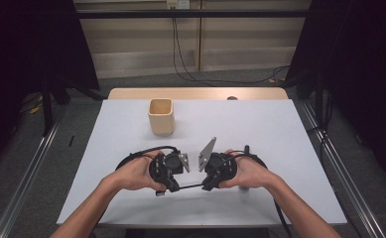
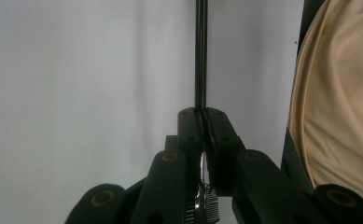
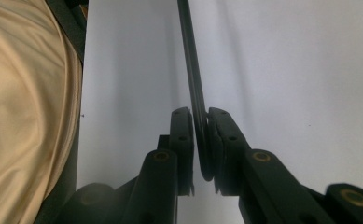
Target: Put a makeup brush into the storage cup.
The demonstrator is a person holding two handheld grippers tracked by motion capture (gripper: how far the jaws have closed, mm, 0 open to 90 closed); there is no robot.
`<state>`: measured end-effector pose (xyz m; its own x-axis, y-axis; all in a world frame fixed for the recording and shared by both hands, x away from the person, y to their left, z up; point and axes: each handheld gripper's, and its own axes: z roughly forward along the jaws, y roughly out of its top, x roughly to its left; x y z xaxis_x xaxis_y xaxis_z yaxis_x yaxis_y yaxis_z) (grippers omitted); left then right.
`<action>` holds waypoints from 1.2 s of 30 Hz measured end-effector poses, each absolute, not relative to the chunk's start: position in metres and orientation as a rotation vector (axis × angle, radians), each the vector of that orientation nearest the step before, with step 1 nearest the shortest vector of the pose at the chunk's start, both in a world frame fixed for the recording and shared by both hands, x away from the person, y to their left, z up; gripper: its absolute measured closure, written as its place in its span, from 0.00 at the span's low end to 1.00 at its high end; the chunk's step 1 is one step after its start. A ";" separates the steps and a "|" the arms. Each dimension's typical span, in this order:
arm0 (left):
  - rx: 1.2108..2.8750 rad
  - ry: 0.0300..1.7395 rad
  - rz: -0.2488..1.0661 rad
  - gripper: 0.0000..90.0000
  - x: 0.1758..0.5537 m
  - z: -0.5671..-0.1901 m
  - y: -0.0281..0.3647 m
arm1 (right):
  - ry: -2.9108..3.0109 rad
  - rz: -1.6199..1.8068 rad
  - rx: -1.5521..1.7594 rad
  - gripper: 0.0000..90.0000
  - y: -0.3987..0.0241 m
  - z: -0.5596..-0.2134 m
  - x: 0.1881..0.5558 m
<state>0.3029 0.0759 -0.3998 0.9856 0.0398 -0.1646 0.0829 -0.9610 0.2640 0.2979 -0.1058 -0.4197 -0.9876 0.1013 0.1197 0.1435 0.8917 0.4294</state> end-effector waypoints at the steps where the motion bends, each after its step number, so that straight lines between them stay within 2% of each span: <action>1: 2.858 0.089 -0.224 0.95 0.303 -0.400 0.076 | -2.959 -0.682 -0.194 0.91 -0.106 -0.420 0.298; 17: 2.847 0.069 -0.201 0.95 0.305 -0.395 0.078 | -2.945 -0.684 -0.153 0.95 -0.103 -0.420 0.299; 29: 2.767 0.135 -0.190 0.92 0.307 -0.397 0.083 | -2.942 -0.715 -0.164 0.96 -0.109 -0.417 0.299; 34: 2.720 0.157 -0.182 0.85 0.309 -0.399 0.087 | -2.927 -0.712 -0.187 0.96 -0.110 -0.417 0.297; 36: 2.705 0.175 -0.172 0.79 0.310 -0.400 0.088 | -2.930 -0.714 -0.192 0.96 -0.111 -0.416 0.298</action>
